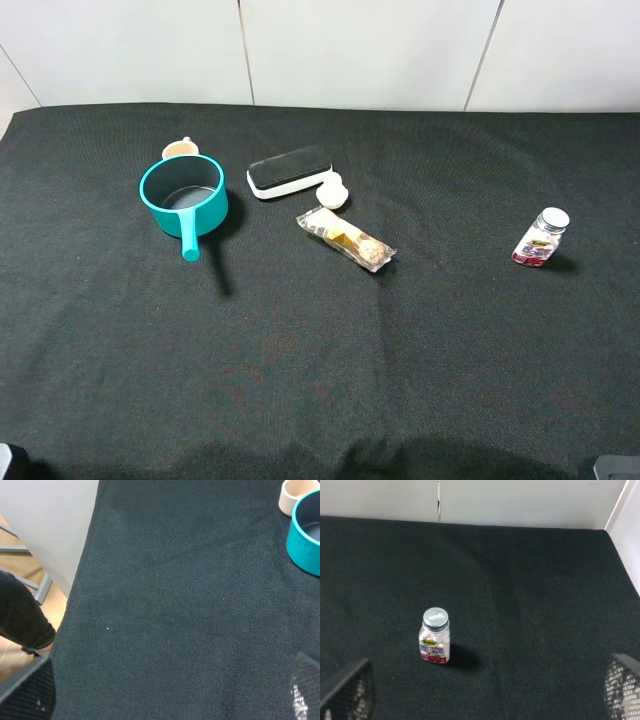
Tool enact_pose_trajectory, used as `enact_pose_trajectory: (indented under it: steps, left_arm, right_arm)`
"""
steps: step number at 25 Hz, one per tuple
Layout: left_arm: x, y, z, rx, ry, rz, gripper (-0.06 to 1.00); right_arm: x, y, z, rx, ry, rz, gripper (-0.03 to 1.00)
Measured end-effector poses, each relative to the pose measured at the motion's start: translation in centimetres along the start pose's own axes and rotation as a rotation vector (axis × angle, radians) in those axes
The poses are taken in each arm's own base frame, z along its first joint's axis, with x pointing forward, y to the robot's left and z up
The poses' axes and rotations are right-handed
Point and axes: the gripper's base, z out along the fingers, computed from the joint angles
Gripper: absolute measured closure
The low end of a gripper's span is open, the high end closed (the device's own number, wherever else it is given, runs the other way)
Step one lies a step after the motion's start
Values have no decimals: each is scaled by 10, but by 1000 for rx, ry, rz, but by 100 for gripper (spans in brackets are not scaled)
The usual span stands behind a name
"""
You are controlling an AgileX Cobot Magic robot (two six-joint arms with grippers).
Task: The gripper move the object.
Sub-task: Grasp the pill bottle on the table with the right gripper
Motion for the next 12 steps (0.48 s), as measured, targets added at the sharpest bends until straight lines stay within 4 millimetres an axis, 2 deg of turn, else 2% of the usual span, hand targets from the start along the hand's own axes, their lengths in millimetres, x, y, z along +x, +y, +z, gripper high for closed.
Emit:
enact_pose_trajectory:
  steps: [12]
  left_arm:
    - [0,0,0,0,0,0,-5]
  right_arm:
    - [0,1,0,-16,-1,18,27]
